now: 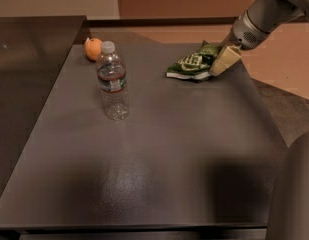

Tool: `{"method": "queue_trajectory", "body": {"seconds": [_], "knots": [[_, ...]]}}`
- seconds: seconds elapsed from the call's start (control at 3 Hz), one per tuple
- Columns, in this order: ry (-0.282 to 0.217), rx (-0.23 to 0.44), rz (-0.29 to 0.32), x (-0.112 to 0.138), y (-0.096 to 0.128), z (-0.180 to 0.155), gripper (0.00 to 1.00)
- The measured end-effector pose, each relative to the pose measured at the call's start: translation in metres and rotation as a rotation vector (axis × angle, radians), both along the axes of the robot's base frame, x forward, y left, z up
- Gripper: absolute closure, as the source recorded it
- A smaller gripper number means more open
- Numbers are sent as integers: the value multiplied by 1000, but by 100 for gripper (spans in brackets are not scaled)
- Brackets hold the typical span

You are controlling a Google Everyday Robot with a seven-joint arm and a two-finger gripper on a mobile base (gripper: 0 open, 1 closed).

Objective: Move green jalapeno chip bag near water bottle

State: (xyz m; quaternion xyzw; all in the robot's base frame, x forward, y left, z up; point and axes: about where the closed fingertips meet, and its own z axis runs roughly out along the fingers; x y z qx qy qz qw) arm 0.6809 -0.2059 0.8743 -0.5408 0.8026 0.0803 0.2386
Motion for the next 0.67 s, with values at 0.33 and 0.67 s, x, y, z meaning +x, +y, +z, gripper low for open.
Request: {"method": "queue_trajectory", "body": {"seconds": [0.33,0.67], "knots": [[2,9,18,-7,8,5,72],[-4,19,41,-15,16,12,96]]}}
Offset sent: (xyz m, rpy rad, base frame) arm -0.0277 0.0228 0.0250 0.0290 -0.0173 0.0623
